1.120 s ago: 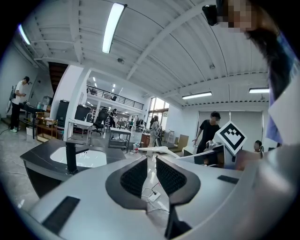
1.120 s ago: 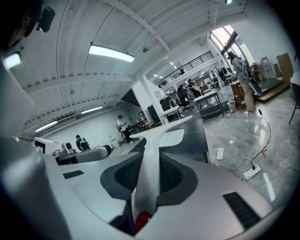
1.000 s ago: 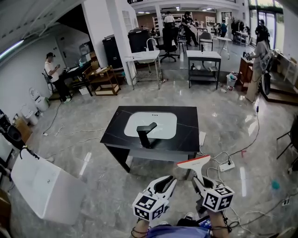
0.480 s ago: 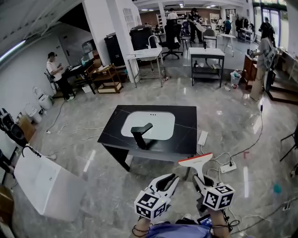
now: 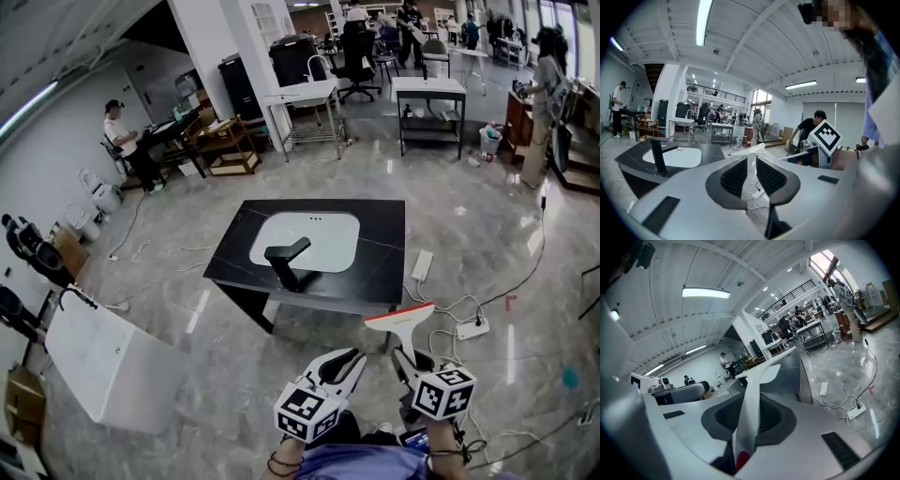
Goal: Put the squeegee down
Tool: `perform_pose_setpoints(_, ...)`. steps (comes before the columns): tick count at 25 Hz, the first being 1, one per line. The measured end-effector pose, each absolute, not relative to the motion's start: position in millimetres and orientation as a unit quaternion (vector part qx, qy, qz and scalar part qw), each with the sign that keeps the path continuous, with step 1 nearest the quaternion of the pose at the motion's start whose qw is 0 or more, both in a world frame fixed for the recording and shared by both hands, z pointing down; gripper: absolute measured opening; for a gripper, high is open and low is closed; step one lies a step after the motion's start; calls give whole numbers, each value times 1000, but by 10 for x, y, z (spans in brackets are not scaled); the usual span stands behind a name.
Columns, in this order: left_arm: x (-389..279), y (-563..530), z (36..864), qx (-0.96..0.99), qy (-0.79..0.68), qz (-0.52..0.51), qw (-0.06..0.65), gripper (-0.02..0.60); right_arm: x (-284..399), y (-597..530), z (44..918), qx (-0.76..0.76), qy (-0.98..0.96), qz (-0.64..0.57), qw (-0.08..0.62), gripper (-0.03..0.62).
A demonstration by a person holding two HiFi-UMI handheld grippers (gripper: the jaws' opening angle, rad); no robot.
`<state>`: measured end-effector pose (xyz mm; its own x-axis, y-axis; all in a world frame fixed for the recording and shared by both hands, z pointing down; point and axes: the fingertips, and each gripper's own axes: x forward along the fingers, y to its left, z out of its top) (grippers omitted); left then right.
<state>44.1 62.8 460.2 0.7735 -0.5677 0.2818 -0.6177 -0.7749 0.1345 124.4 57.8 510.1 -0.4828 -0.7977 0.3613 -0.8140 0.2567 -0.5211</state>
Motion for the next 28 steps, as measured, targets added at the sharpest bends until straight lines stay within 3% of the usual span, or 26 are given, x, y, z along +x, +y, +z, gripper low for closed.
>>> perform_pose_setpoints(12,519,82,4718,934,-312,123,120,66,1367,57,5277,514,-781,354,14,66)
perform_pose_setpoints(28,620,-1669,4647,956,-244,111,115,66,1391,-1449,5392,560,-741,369,31,57)
